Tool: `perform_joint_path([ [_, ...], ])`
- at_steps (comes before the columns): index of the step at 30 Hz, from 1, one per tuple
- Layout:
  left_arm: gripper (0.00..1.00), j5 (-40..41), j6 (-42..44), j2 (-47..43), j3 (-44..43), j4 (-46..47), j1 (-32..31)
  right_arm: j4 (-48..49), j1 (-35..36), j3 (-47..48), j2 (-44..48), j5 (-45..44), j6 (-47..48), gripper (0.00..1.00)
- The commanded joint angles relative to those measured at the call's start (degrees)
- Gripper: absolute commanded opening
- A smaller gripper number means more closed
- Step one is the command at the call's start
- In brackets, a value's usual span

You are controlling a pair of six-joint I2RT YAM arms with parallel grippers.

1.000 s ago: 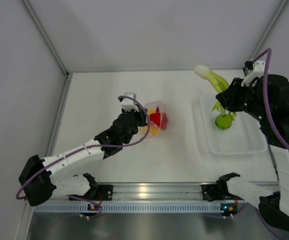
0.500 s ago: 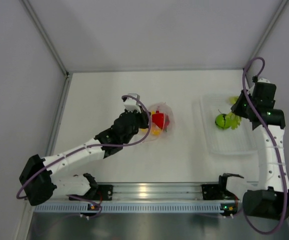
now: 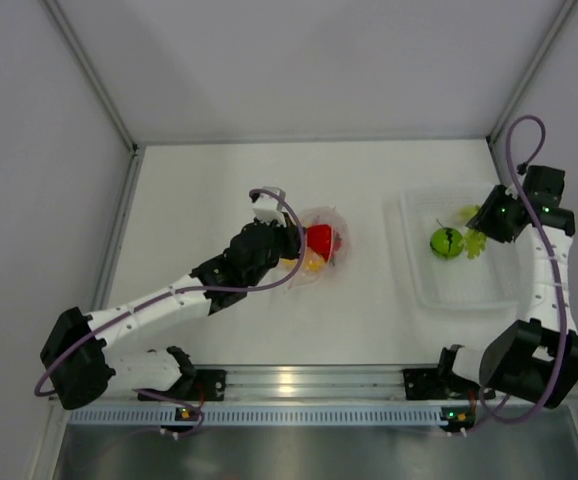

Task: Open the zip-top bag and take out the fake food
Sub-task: Place the fake vegetable in the bin, then pick up the fake vegetable from the zipper food storage bag.

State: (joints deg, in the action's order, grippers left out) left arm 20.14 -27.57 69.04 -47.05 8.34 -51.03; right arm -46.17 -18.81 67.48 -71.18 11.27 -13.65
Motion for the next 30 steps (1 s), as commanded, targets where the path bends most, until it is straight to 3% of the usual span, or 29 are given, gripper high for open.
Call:
perform_joint_path([
  [1, 0.00, -1.33, -0.29, -1.45, -2.26, -0.08, 0.31, 0.91, -4.21, -0.76, 0.60, 2.78, -0.32, 0.34],
  [3, 0.00, -1.68, -0.73, -1.45, -1.91, -0.08, 0.31, 2.14, -5.27, -2.35, 1.30, 3.06, -1.20, 0.42],
  [5, 0.00, -1.95, -1.34, -1.54, -1.73, -0.08, 0.31, 3.28, -5.71, -3.85, 1.57, 2.36, -1.38, 0.60],
  [6, 0.00, -2.30, -1.43, -1.62, -1.73, -0.08, 0.31, 3.37, -5.97, -3.85, 1.48, 1.83, -1.47, 0.63],
  [10, 0.00, -2.83, -1.78, -2.15, -1.73, -0.08, 0.31, -0.93, -6.42, -2.27, -0.45, -3.43, -1.38, 0.78],
  [12, 0.00, -2.91, -1.87, -2.24, -1.82, -0.08, 0.31, -0.94, -6.50, -2.97, 1.56, -7.83, -2.17, 0.97],
  [13, 0.00, -3.18, -1.87, -2.15, -1.91, -0.08, 0.31, -1.37, -6.42, -3.06, 2.61, -10.36, -2.17, 0.99],
  [20, 0.00, -2.92, -2.49, -2.85, -2.26, -1.75, 0.31, -5.85, -6.42, 5.19, 6.40, -19.70, -3.49, 1.00],
  [25, 0.00, -3.27, -2.14, -2.85, -2.87, -3.15, 0.31, -2.96, -3.97, 5.73, 8.24, 1.96, -2.70, 0.99],
  [30, 0.00, -4.23, -2.22, -2.68, -3.75, -3.59, 0.31, 3.18, 12.80, 2.05, 14.04, 4.21, -10.75, 0.92],
])
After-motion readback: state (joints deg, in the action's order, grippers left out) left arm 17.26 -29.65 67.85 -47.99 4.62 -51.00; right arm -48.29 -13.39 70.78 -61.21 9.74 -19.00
